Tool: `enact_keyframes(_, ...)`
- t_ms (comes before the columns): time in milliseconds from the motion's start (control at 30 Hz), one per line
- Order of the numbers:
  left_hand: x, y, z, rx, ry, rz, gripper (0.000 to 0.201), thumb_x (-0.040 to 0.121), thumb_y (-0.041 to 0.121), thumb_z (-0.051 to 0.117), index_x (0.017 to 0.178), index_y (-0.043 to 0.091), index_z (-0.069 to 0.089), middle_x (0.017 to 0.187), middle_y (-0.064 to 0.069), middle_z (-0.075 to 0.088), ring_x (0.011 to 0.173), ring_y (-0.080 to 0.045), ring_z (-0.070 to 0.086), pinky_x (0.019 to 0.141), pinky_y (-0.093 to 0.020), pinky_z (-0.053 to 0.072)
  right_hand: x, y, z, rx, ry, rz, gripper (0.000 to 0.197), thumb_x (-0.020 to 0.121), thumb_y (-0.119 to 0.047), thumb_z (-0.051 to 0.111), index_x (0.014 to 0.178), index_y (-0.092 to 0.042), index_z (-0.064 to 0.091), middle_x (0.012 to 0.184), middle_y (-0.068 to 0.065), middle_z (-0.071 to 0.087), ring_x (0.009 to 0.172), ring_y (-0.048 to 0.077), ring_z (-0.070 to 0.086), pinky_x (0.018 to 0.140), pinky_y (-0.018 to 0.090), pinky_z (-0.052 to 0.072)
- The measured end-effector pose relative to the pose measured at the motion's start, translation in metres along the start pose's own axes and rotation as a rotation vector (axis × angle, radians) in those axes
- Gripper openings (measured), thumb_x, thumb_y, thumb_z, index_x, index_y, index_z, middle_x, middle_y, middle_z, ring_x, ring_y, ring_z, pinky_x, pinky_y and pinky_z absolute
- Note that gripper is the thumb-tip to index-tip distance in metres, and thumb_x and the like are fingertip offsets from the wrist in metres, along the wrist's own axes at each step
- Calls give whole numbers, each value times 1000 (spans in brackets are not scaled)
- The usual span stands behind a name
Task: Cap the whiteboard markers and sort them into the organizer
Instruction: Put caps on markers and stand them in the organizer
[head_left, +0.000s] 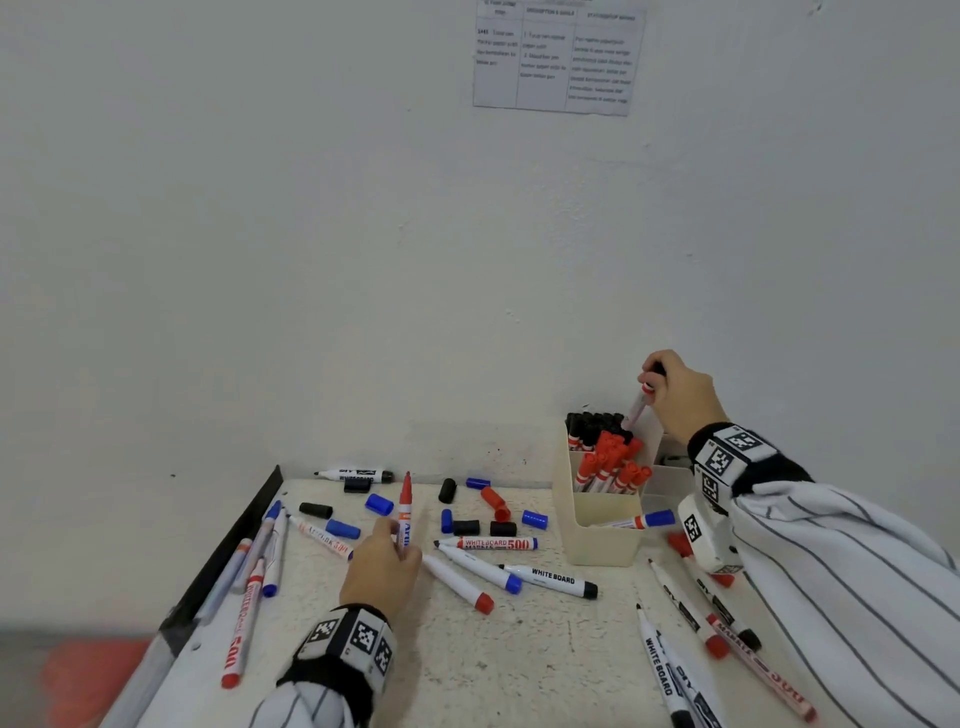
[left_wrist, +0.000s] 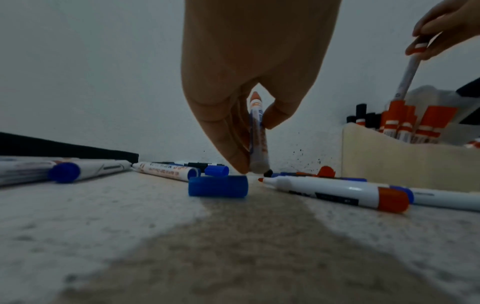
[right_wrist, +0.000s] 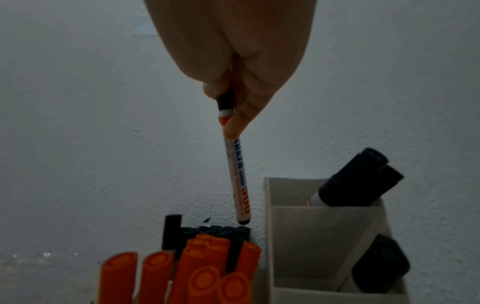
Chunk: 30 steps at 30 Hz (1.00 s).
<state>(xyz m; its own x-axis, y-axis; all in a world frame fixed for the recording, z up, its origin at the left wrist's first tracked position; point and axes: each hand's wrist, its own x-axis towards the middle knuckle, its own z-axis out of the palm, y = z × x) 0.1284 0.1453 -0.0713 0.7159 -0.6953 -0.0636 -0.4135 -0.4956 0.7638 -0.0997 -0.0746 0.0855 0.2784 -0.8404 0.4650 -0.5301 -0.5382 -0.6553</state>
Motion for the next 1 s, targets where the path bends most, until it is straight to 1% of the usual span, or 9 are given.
enact_keyframes(33,1,0,2,-2,-3,-10,40,91,17,53,129,9,44,106,-9,60,85,-14,54,80,-25,46,1,2,1,22,-18,12,11,94,-4,43,90,-13,49,93,20,63,86,33,61,80,42,51)
enact_keyframes(133,4,1,7,2,9,-18,40,92,19,52,130,11,43,111,-8,59,89,-14,54,82,-26,45,3,0,6,125,-72,27,8,93,-4,45,92,-10,50,98,22,62,84,29,61,71,25,53)
enact_keyframes(200,5,-1,11,13,7,-25,40,91,23,53,129,14,44,111,-6,59,92,-15,57,84,-30,49,6,-8,9,115,-24,-34,6,94,-7,46,97,-9,51,92,17,60,80,26,59,71,31,53)
enact_keyframes(333,7,-4,15,46,6,-43,39,91,29,53,128,19,44,112,-3,61,93,-15,60,84,-33,52,15,-23,16,-19,144,-208,19,94,-13,49,106,1,51,95,12,54,84,20,48,72,18,31)
enact_keyframes(400,8,-5,16,50,9,-49,38,91,30,53,127,20,45,111,-2,61,91,-14,60,83,-32,52,18,-23,27,-118,75,-261,16,91,-5,50,102,5,54,101,20,54,90,24,48,74,13,27)
enact_keyframes(467,8,-6,16,49,10,-47,36,91,31,53,125,21,46,108,-1,62,88,-12,61,83,-33,53,17,-20,40,-241,-81,-231,16,89,-1,49,102,2,58,107,20,53,99,29,52,80,16,30)
enact_keyframes(633,9,-9,16,46,10,-43,36,90,34,54,124,21,47,107,1,62,88,-11,60,84,-32,52,5,-7,71,-545,-452,-56,35,91,-3,47,124,-10,55,128,11,53,119,27,49,104,33,37)
enact_keyframes(833,11,-9,17,33,8,-43,36,91,31,54,125,20,47,110,1,61,89,-10,57,78,-25,47,-4,-3,82,-556,-380,-2,37,91,-1,47,123,-15,57,128,10,55,116,27,52,100,36,42)
enact_keyframes(1000,11,-9,17,41,8,-54,37,90,33,54,124,21,47,111,1,61,92,-12,60,84,-30,51,-9,-1,86,-559,-341,6,31,91,-1,48,116,-13,61,124,8,57,112,25,54,95,35,45)
